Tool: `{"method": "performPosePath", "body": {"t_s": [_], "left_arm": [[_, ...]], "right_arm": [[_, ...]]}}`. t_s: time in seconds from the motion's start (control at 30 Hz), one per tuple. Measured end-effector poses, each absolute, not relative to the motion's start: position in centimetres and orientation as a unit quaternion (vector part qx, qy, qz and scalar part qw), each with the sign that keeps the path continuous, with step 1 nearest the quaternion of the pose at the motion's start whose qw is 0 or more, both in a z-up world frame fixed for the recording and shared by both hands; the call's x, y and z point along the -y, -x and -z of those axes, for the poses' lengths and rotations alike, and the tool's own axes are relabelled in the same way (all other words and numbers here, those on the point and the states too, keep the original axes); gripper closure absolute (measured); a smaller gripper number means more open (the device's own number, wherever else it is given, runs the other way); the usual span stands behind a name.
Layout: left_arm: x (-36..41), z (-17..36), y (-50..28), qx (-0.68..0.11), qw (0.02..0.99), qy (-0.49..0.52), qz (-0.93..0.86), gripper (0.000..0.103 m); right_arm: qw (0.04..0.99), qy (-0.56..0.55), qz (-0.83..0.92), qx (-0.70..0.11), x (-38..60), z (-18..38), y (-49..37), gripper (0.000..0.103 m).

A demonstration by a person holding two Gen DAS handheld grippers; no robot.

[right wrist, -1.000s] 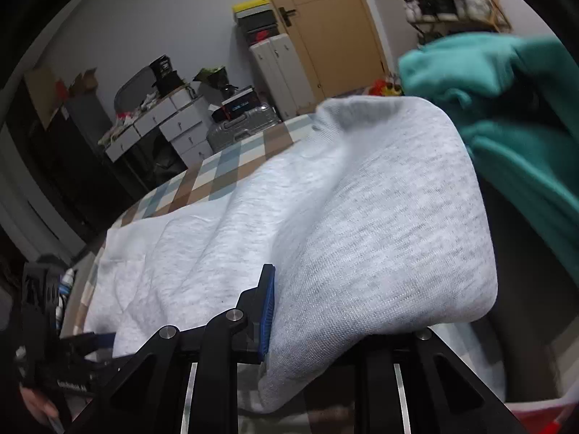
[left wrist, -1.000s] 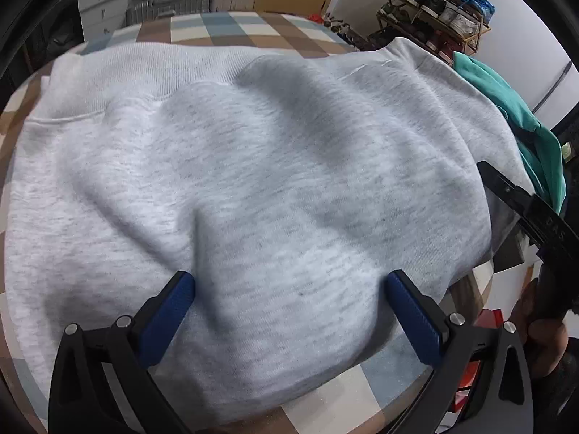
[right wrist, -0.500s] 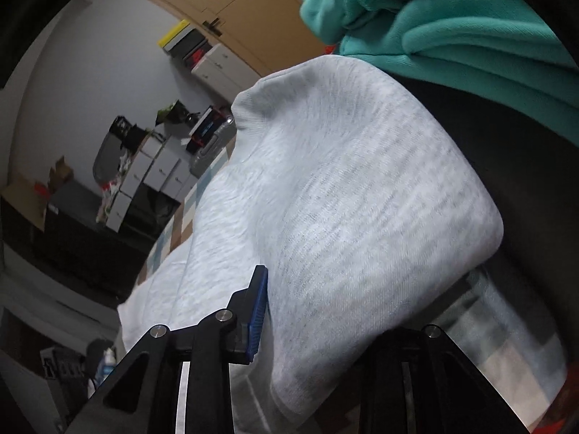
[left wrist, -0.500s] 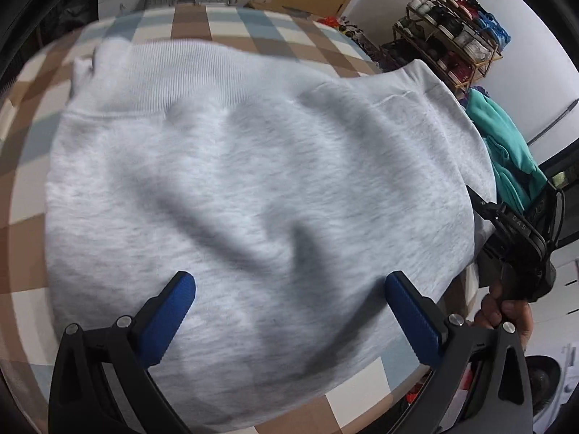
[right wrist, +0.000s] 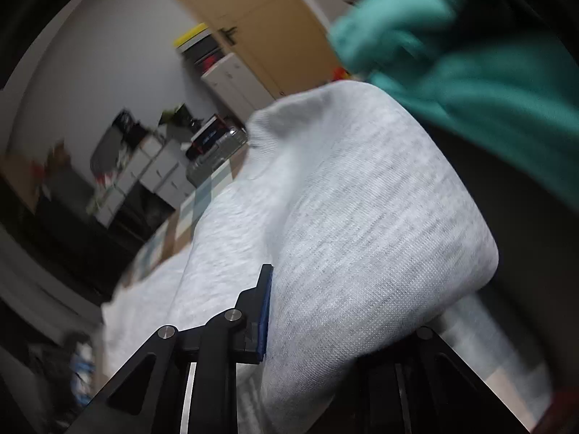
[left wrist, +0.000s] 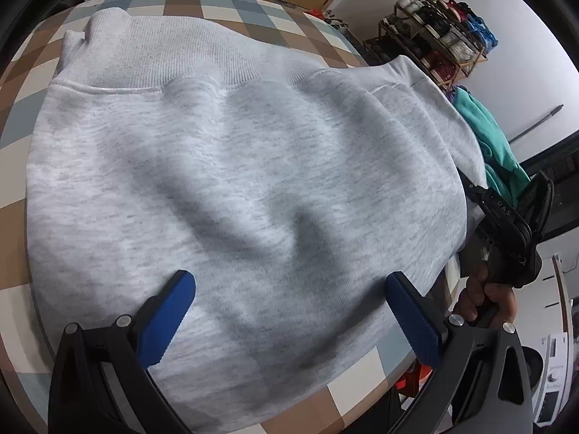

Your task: Fold large clothes

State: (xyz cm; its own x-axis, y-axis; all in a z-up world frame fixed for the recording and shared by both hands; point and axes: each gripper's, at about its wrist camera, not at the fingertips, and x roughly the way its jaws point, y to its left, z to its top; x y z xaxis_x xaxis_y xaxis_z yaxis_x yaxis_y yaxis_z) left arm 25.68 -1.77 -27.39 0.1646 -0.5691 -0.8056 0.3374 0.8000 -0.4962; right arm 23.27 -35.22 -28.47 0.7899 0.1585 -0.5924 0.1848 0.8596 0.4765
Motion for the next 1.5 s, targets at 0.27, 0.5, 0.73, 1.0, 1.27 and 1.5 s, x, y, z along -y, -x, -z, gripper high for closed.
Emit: {"method": "performPosePath", "body": {"t_s": [0.27, 0.5, 0.73, 1.0, 1.27, 1.5], "left_arm": [[1.1, 25.2, -24.2, -0.567, 0.777, 0.048, 0.27, 0.001], [2.6, 27.2, -24.2, -0.575, 0.779, -0.009, 0.251, 0.001], [5.4, 27.3, -24.3, -0.566, 0.761, -0.021, 0.316, 0.003], [4.8, 27.2, -23.9, -0.533, 0.755, -0.049, 0.378, 0.01], [-7.2, 26.8, -25.4, -0.533, 0.695, 0.178, 0.448, 0.009], [-10.4, 29.0, -24.5, -0.54, 0.704, 0.192, 0.42, 0.009]], "right_arm": [[0.946, -0.168, 0.019, -0.277, 33.1, 24.7, -21.8, 0.086], [0.958, -0.094, 0.036, -0.27, 32.6, 23.6, -20.8, 0.086], [0.968, 0.154, 0.062, -0.19, 26.1, 20.1, -17.7, 0.086], [0.899, 0.418, -0.019, -0.128, 14.8, 20.6, -13.5, 0.085], [0.851, 0.458, -0.136, -0.217, 7.8, 22.4, -13.4, 0.083], [0.837, 0.416, -0.215, -0.284, 6.0, 20.2, -13.4, 0.077]]}}
